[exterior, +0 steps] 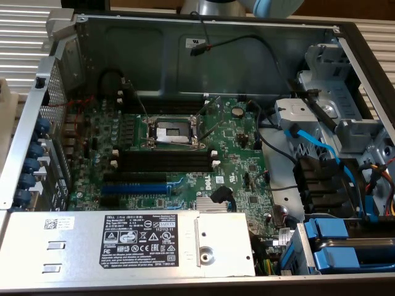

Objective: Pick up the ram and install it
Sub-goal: 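Pick up the ram and move it above insertion slot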

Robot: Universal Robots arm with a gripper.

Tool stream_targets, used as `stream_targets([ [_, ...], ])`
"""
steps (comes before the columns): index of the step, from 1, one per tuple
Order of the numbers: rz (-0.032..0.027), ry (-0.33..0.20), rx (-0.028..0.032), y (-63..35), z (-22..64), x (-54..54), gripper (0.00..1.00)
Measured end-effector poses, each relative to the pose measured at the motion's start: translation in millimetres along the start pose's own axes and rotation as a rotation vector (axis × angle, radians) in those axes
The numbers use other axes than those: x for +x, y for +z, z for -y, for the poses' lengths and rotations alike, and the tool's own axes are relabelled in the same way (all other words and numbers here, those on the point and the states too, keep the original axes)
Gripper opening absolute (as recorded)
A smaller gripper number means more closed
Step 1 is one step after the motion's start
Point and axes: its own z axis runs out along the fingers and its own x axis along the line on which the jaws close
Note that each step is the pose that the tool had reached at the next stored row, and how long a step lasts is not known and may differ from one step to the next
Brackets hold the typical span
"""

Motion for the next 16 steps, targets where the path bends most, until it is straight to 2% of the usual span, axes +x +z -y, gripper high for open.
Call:
stream_targets([
  [6,-0.0003,0.000,-0.0001,-16.8,0.4,0.1,0.15],
  [16,-0.0016,0.000,-0.0003,-58.5,1.4,0.4,0.15],
])
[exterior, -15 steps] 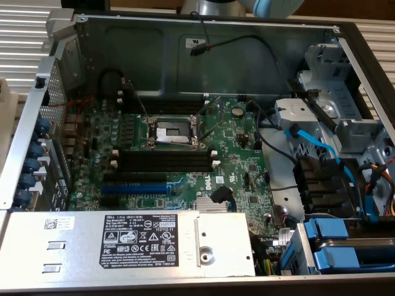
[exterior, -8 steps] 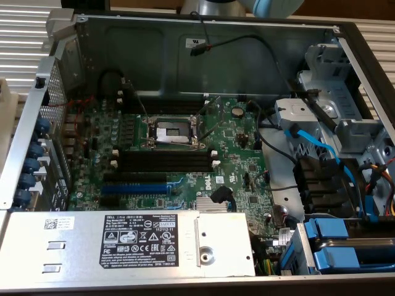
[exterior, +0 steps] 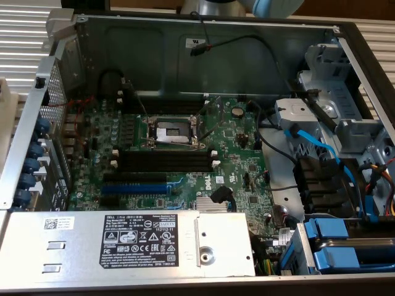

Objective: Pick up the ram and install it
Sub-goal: 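Pick up the ram and move it above insertion slot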

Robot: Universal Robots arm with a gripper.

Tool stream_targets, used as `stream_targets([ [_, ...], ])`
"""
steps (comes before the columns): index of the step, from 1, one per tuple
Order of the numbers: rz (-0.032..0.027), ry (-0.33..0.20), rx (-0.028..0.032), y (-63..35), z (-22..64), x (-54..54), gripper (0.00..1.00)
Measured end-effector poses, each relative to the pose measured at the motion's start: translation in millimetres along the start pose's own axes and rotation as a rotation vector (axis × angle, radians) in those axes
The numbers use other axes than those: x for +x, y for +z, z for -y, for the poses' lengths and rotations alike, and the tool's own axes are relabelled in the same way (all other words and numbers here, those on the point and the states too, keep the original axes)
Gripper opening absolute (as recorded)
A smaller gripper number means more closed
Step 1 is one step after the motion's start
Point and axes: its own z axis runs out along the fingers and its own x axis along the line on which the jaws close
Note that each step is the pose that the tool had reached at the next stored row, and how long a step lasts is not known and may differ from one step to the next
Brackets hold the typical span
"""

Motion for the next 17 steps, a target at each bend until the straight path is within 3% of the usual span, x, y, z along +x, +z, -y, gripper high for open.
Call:
stream_targets([
  [9,-0.0056,0.000,-0.0003,-40.6,4.5,0.7,0.15],
  [17,-0.0068,0.000,-0.0017,-61.5,23.3,6.0,0.15],
])
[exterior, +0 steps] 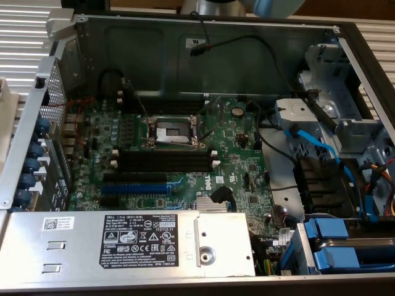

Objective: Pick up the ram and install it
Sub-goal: 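Pick up the ram and move it above insertion slot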

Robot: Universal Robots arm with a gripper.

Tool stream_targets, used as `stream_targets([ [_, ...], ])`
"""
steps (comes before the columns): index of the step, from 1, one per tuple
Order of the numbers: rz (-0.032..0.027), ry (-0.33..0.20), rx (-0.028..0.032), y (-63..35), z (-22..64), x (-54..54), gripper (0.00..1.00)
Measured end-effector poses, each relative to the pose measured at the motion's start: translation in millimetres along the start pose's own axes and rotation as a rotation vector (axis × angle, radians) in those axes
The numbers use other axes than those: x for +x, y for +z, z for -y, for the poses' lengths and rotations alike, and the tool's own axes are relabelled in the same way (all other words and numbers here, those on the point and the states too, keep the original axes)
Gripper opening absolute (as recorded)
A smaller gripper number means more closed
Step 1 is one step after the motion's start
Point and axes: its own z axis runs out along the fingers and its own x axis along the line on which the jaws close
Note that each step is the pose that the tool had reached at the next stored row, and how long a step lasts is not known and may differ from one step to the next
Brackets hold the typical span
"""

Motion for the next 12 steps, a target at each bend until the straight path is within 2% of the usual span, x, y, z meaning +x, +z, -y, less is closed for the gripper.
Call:
stream_targets([
  [8,0.0003,0.000,-0.0041,-11.4,23.2,7.8,0.15],
  [12,0.0004,0.000,-0.0042,-14.5,29.8,9.1,0.15],
])
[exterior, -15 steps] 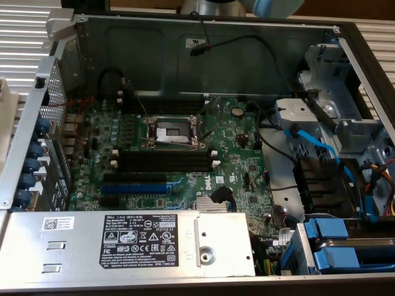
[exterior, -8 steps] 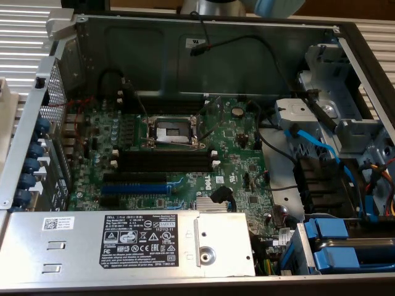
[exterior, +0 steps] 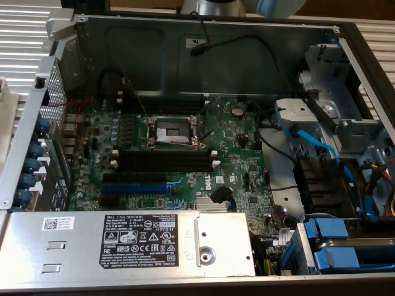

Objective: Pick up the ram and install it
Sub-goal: 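Pick up the ram and move it above insertion slot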

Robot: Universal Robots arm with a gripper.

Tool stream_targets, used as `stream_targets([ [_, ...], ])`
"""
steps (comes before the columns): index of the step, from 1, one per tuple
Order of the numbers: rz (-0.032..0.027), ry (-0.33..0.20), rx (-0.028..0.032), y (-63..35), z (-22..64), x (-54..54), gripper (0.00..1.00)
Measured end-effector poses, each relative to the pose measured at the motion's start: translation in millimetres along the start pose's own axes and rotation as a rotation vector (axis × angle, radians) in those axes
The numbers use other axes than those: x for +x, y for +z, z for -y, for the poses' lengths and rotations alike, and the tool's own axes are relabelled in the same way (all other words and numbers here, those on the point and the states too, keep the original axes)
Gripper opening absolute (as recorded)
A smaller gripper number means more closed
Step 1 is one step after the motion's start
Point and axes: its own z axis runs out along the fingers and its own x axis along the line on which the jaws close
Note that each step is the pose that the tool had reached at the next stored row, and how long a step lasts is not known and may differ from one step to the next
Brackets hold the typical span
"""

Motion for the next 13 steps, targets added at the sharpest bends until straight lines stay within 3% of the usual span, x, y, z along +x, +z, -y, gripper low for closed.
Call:
stream_targets([
  [13,0.0001,0.000,-0.0013,-11.3,48.8,8.3,0.15],
])
